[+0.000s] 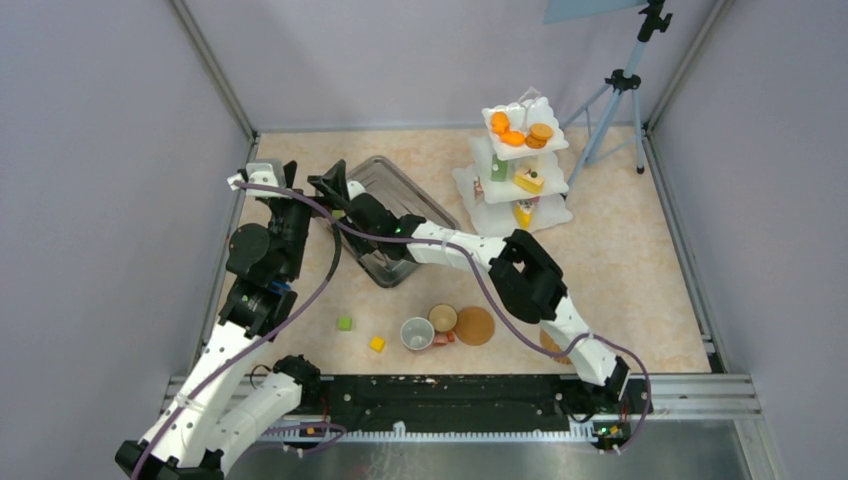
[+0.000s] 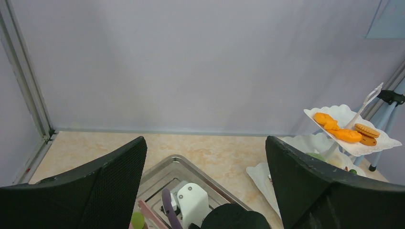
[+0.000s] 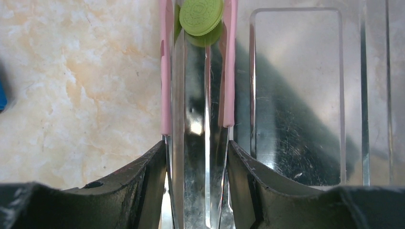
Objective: Serve the afternoon tea
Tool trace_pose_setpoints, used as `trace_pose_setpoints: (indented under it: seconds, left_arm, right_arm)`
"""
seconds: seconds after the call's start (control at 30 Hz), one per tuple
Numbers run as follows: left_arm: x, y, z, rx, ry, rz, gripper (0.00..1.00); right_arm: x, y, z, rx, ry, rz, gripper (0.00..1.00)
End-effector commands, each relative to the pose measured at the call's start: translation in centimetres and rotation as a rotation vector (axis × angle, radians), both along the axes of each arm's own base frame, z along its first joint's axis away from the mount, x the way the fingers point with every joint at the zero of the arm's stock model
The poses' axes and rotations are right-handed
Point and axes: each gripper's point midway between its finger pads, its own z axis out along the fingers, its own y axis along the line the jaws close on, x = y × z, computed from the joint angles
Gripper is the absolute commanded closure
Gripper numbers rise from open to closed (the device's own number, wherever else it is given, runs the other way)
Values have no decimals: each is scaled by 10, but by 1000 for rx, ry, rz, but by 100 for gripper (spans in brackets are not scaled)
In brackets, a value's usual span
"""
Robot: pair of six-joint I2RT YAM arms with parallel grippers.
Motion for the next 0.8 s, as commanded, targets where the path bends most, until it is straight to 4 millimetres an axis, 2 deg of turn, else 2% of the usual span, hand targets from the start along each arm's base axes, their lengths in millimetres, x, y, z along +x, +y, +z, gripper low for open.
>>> trace_pose_setpoints:
  seconds: [0.0, 0.1, 0.3, 0.43, 0.57, 0.77]
  left_arm:
    - [-8, 5, 25, -21, -65, 7, 1]
    - [-8, 5, 25, -21, -66, 7, 1]
    - [-8, 5, 25, -22, -67, 6, 1]
    - [-8, 4, 25, -24, -65, 3, 1]
    - [-9, 4, 25, -23, -66, 3, 1]
    - [-9, 5, 26, -23, -67, 6, 1]
  right_arm:
    - [1, 13, 10, 32, -13, 14, 53]
    - [2, 13, 8, 69, 35, 0, 54]
    - [0, 14, 17, 241, 190, -32, 56]
    - [8, 7, 17, 341, 302, -62, 58]
    - [14, 2, 12, 350, 328, -75, 59]
    - [10, 1, 9, 385, 444, -101, 59]
